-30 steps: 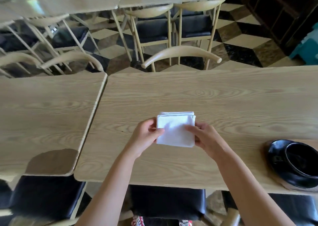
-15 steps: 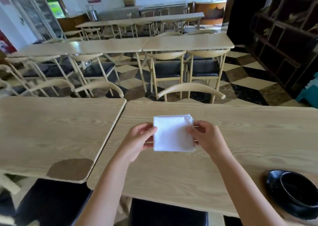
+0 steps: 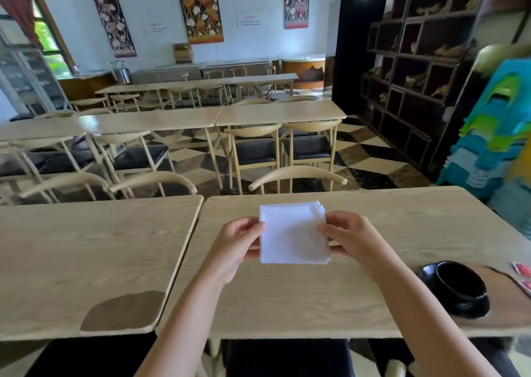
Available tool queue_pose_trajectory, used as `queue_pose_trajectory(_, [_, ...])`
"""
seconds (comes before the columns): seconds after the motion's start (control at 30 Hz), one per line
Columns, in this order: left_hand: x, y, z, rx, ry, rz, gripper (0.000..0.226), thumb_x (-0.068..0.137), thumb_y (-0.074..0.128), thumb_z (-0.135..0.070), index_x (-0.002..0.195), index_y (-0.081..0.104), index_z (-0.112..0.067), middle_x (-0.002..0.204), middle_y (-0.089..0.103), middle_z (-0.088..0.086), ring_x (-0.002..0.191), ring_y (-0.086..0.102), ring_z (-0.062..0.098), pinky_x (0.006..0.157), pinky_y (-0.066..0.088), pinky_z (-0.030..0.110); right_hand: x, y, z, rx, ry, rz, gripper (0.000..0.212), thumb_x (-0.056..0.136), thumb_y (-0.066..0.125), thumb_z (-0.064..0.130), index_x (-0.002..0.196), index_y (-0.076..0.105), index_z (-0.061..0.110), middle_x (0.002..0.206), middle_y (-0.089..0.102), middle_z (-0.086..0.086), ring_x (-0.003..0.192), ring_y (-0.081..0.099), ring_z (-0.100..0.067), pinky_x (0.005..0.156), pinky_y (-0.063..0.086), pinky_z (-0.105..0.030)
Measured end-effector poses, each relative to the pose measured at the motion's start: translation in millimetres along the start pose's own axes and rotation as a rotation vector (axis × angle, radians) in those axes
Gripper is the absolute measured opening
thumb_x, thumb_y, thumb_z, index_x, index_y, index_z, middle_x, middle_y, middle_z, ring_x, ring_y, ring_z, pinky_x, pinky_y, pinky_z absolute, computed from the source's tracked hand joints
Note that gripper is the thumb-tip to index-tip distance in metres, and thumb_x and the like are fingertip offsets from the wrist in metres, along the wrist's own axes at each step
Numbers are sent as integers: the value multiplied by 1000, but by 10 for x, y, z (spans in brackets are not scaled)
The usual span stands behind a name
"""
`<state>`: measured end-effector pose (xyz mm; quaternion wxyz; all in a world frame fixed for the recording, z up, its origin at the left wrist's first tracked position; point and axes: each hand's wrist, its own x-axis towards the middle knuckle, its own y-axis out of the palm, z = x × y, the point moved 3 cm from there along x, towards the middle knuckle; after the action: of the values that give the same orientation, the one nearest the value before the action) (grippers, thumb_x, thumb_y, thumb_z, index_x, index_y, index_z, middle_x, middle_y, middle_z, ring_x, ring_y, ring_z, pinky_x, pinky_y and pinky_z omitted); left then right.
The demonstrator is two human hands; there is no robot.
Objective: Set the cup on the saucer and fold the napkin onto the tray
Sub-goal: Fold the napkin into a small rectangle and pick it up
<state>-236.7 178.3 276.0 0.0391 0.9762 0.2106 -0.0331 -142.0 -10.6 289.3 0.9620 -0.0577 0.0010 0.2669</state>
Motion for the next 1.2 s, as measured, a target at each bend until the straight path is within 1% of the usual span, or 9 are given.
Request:
queue_pose_trajectory(0.17, [-413, -92, -61, -64, 0, 175, 17, 92, 51, -13, 91, 68, -12, 75, 73, 1, 65, 68, 13, 55, 55, 25, -542, 107, 48, 74, 17, -84, 14, 85, 60, 5, 85, 72, 11, 85, 72, -10, 74, 70, -17, 58, 55, -24])
queue_pose_trajectory(0.47, [-903, 640, 87, 36, 32, 188, 15, 91, 55, -9, 96, 68, -5, 82, 71, 7, 65, 67, 13, 55, 55, 23, -1384, -478, -130, 89, 55, -257, 10, 85, 62, 10, 90, 71, 12, 96, 71, -17, 84, 70, -23, 61, 56, -25])
queue_pose_trajectory(0.6, [-986, 1212, 192, 59, 35, 209, 17, 90, 56, -9, 83, 70, -15, 73, 74, -4, 65, 68, 10, 54, 54, 22, -1622, -1025, -267, 78, 54, -311, 13, 84, 63, 10, 94, 71, 12, 98, 69, -19, 89, 69, -26, 69, 58, -33])
queue_pose_trajectory(0.7, [-1002, 1820, 289, 51, 37, 227, 14, 88, 58, -8, 84, 71, -12, 74, 75, 0, 65, 69, 12, 54, 54, 22, -1800, -1592, -371, 83, 55, -350, 10, 85, 63, 9, 90, 71, 13, 96, 69, -18, 87, 69, -28, 73, 58, -40])
queue_pose_trajectory(0.8, [-1013, 2511, 435, 7, 44, 163, 8, 86, 62, -8, 84, 70, -9, 76, 73, 7, 63, 68, 14, 53, 55, 23, -1917, -2229, -494, 41, 59, -381, 12, 85, 62, 7, 85, 70, 15, 86, 69, -12, 77, 69, -22, 62, 58, -31])
queue_pose_trajectory(0.9, [-1025, 3154, 644, -36, 42, 90, 9, 85, 63, -7, 80, 69, -12, 64, 73, -2, 57, 67, 9, 49, 53, 19, -1970, -2831, -659, -11, 71, -414, 18, 85, 61, 6, 77, 71, 18, 81, 71, -9, 80, 69, -26, 70, 60, -40])
queue_pose_trajectory(1.03, [-998, 3764, 813, -58, 25, 51, 10, 85, 63, -8, 78, 68, -14, 61, 73, -5, 57, 67, 8, 51, 55, 20, -1971, -3426, -805, -38, 112, -423, 27, 84, 60, 5, 67, 70, 22, 59, 68, 8, 68, 68, -16, 61, 59, -29])
queue_pose_trajectory(1.1, [-940, 3968, 849, -51, 30, 38, 12, 85, 63, -9, 77, 68, -16, 61, 72, -6, 57, 67, 7, 51, 55, 19, -1910, -3636, -842, -57, 124, -412, 29, 84, 60, 5, 63, 70, 23, 62, 67, 4, 68, 67, -17, 62, 61, -30])
queue_pose_trajectory(1.2, [-785, 4214, 903, -63, 17, 56, 13, 87, 60, -7, 79, 67, -15, 60, 72, -7, 55, 66, 5, 51, 53, 18, -1763, -3888, -875, -101, 132, -410, 21, 84, 59, 4, 70, 69, 17, 75, 60, -21, 72, 62, -33, 75, 57, -48])
